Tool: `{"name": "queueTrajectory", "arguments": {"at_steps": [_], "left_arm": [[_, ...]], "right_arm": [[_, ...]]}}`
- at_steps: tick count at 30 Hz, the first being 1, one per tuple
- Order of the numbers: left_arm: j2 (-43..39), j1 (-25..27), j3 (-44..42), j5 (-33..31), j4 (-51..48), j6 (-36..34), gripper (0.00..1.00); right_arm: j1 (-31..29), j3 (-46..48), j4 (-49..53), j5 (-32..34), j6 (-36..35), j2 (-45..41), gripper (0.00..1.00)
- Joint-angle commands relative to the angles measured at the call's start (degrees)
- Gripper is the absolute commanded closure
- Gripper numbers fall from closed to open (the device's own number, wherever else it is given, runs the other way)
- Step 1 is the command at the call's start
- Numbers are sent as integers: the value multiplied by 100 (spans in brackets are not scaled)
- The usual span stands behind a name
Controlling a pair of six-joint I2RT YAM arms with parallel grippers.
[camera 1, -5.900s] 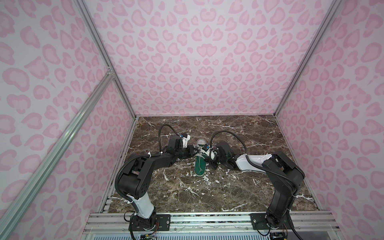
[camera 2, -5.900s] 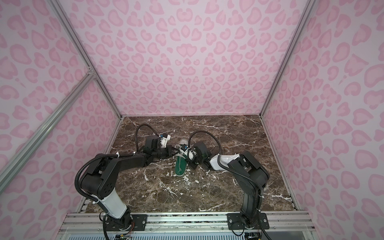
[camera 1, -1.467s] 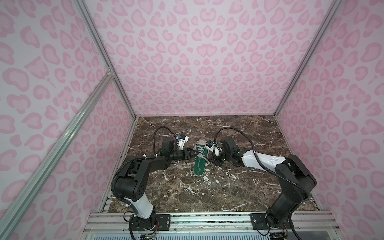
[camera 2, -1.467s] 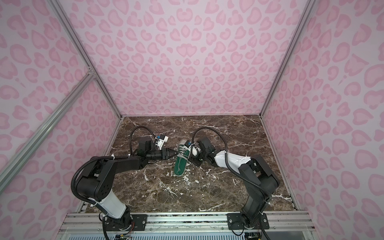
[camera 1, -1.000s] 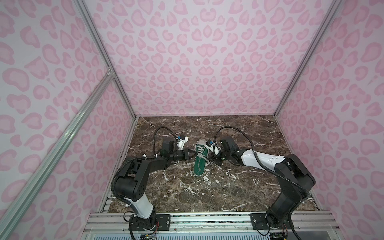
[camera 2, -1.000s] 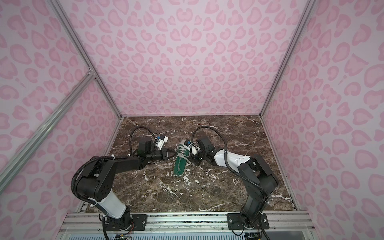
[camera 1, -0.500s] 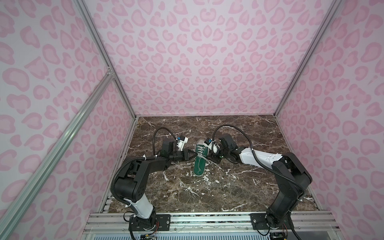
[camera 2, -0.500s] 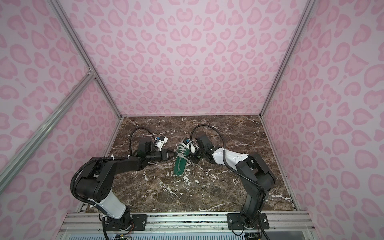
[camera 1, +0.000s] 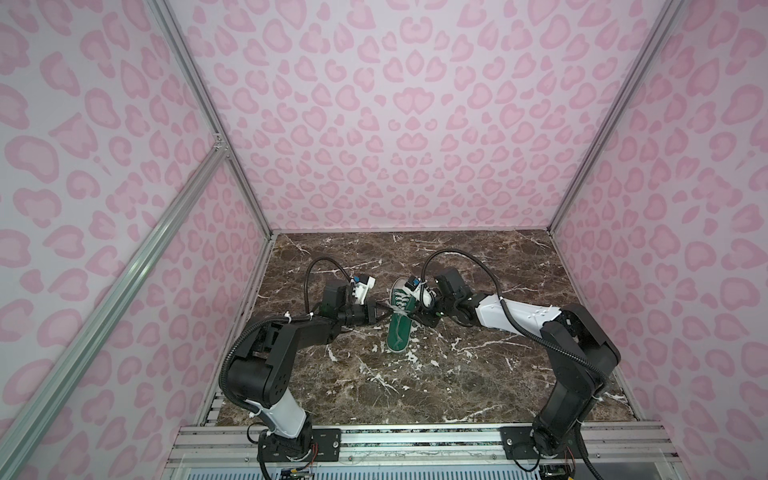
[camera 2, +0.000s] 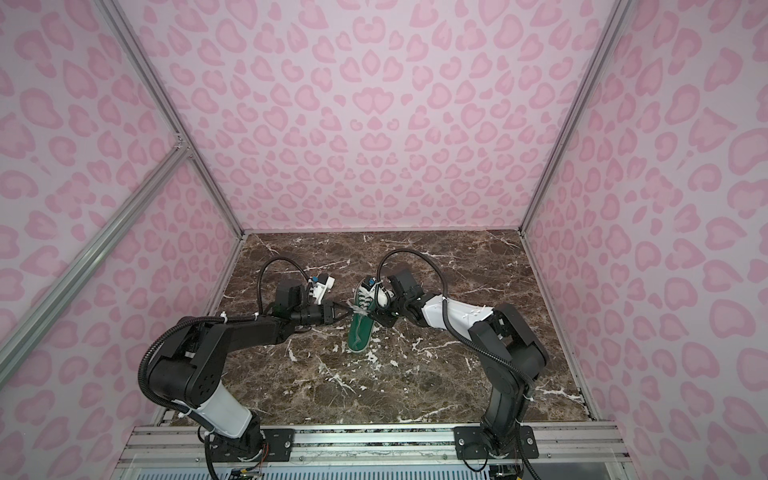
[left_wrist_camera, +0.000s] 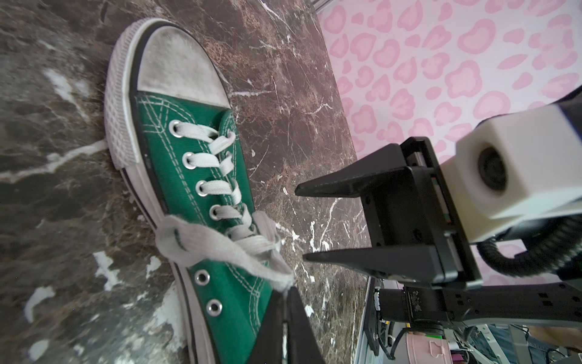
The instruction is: Tie the shoes
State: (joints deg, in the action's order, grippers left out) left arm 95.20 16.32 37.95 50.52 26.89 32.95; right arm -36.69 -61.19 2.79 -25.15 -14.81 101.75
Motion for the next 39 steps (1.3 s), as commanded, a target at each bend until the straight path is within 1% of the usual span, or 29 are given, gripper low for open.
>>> {"name": "queueTrajectory", "arguments": {"at_steps": [1,10,13,22,29,34,39], "left_arm": [[-68,-10,-43,-31,134,-17,92],[-148,-6,-60,-125,17,-35,90],[-168,-8,-77,-142,15,-34,93],[-199,-14,-150,-226,43,27,94],[-264,-16,-157,-333,-161,-59,95],[-324,-71,-208,-420,-290,-109,96],[-426,-196,-294,-525,-405,-148,97]], "right_arm": [[-93,-55,-127,-56,-158,102,50],[-199,-287,-278,31,-198,365,50],[-207,-411,-296,97,-207,471,50],[-221,-696,-167,28,-269,781,55],[-217,-667,-163,172,-233,881,57],[-196,-667,-134,181,-199,942,60],[-161,-624,-140,227,-180,951,61]]}}
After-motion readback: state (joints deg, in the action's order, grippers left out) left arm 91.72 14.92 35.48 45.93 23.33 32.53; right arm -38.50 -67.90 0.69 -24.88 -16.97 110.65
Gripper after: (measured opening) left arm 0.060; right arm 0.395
